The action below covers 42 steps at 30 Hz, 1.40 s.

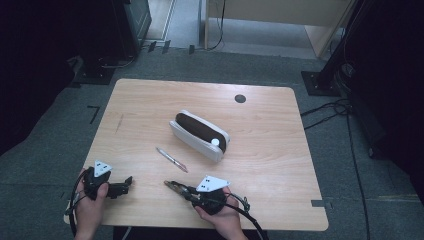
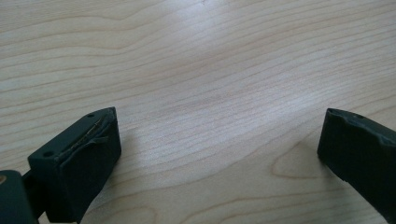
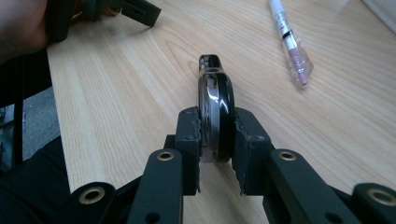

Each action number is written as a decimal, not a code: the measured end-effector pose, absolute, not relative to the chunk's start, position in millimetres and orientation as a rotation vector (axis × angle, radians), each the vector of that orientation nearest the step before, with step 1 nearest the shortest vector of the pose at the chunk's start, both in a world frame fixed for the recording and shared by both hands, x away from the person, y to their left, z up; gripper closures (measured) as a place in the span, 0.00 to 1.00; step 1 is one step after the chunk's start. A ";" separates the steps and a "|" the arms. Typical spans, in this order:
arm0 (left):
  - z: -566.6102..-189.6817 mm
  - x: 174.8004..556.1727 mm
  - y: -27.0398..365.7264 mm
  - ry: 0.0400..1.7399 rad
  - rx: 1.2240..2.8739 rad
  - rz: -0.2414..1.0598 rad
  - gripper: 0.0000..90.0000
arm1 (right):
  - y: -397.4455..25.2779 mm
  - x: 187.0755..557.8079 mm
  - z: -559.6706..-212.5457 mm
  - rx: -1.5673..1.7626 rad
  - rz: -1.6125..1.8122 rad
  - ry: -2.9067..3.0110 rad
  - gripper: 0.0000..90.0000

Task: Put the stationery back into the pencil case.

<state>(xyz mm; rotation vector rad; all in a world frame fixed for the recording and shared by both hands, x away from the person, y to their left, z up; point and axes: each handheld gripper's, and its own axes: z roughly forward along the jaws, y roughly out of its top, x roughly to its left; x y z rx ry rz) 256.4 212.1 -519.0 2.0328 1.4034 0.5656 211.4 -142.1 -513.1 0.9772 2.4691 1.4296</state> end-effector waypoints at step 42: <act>-519.1 256.5 212.1 1.403 2.033 0.565 0.00 | -181.1 233.3 -454.1 1.016 1.458 2.297 0.82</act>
